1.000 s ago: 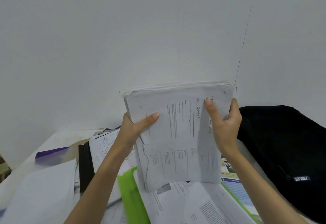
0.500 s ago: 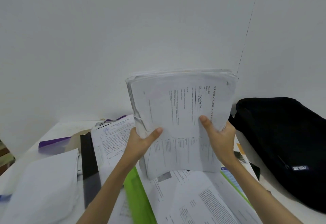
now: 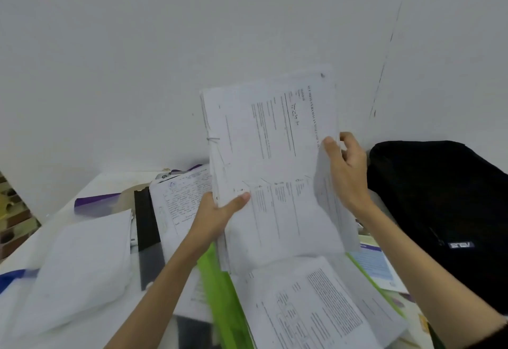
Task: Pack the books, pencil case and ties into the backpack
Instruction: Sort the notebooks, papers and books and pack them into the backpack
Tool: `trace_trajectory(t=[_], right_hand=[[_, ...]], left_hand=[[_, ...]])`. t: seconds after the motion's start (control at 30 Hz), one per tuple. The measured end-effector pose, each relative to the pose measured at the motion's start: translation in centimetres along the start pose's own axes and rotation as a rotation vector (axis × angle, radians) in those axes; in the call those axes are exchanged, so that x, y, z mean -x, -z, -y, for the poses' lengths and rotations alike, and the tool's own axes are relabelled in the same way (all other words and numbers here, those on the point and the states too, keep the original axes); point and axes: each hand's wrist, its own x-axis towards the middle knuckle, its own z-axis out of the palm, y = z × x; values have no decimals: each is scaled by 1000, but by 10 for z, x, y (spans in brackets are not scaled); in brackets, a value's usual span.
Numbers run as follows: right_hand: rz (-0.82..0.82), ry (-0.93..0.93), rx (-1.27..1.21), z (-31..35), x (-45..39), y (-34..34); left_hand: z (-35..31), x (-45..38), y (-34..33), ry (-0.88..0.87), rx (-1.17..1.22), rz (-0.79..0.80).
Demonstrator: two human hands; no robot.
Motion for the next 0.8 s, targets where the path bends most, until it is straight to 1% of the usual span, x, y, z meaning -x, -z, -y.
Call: trace_trajectory(t=[0.1,0.17,0.27,0.37,0.43,0.53,0.63,0.7,0.8], right_hand=[[98,-85,68,-6,-3,6],[182,-170,116,-16,2,10],[311,-335,228,-34,16,15],[442,-478,362,-54,33,13],[501,-511,445,-66,42,13],[547,-543,504,-74,48,18],[606,-520,636,-78,49,21],[598,-569,598,-81,52,20],[536,-665,420,-79,56,18]], left_hand=[[1,19,-1,74,72,18],[12,38,-6,151,130,-3],[40,70,-20,334,232,-52],[64,97,-31,486,238,-74],[72,108,-36,475,142,-94],[67,118,-40,319,-123,-165],[67,122,-36,197,-351,-220],[74,122,-35,193,-423,-240],[77,117,-35,266,-409,-255]])
